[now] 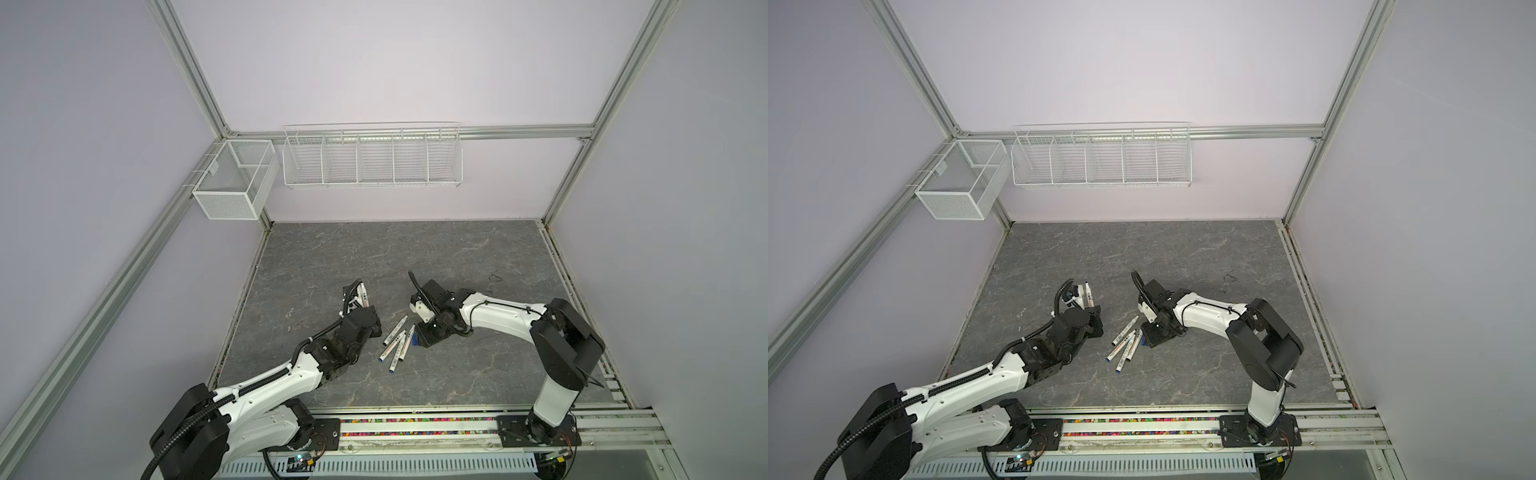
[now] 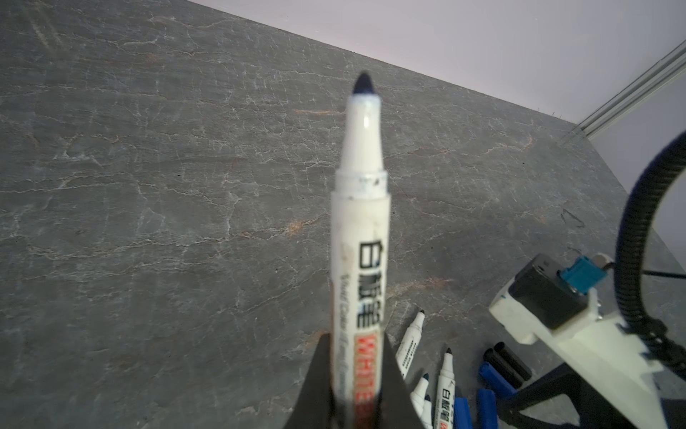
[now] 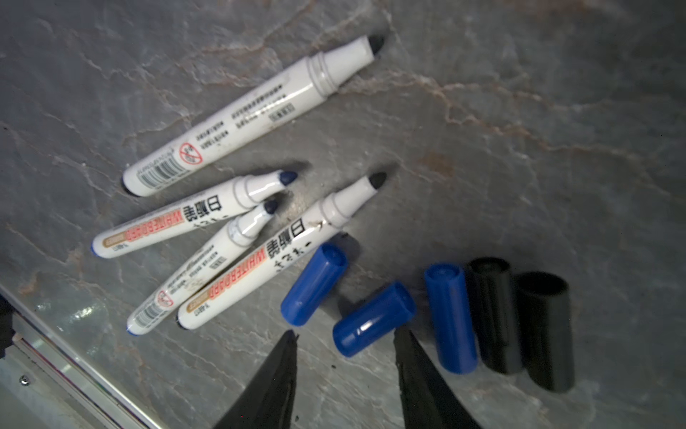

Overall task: Insert the pens into the pen caps
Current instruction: 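Lower the right gripper onto a blue cap and grasp it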

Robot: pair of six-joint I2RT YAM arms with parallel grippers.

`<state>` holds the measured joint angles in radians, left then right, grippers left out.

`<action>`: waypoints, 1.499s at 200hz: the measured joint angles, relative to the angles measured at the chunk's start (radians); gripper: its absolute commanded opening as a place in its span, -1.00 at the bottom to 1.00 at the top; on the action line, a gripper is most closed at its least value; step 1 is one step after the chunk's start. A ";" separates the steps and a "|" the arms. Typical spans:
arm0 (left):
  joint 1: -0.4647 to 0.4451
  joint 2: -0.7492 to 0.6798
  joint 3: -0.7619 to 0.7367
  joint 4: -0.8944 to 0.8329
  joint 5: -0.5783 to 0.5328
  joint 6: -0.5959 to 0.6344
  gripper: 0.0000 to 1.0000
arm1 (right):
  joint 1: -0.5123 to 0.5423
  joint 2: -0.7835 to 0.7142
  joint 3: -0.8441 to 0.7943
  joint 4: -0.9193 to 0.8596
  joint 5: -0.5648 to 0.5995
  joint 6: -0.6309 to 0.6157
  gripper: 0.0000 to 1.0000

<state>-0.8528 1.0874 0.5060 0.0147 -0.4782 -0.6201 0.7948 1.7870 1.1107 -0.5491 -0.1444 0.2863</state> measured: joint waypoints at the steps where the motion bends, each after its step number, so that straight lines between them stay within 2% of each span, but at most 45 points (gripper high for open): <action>1: 0.000 0.000 0.000 0.000 0.000 0.000 -1.00 | 0.000 0.000 0.000 0.000 0.000 0.000 -0.11; 63: 0.000 0.026 0.003 -0.006 0.007 0.000 -1.00 | 0.002 0.044 0.037 -0.004 0.034 -0.009 -0.27; 146: 0.000 0.048 0.019 -0.011 0.030 0.000 -1.00 | 0.069 0.080 0.076 -0.030 0.161 -0.037 -0.46; 188: 0.000 0.049 0.020 -0.014 0.042 0.002 -1.00 | 0.087 0.106 0.113 -0.071 0.223 -0.042 -0.78; 218: 0.000 0.054 0.025 -0.013 0.065 0.009 -1.00 | 0.091 0.100 0.108 -0.059 0.227 -0.044 -0.86; 245: 0.000 0.068 0.030 -0.010 0.101 0.031 -1.00 | 0.089 0.026 0.047 -0.018 0.212 -0.044 -0.86; 271: 0.000 0.082 0.035 0.005 0.157 0.058 -1.00 | 0.069 -0.149 0.008 0.025 0.168 -0.044 -0.86; 300: 0.000 0.095 0.036 0.036 0.235 0.089 -1.00 | -0.005 -0.336 0.002 0.132 0.084 -0.038 -0.86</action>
<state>-0.8528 1.1824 0.5423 0.0509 -0.2432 -0.5316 0.7902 1.4506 1.1122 -0.4168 -0.0608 0.2485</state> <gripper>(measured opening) 0.133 0.141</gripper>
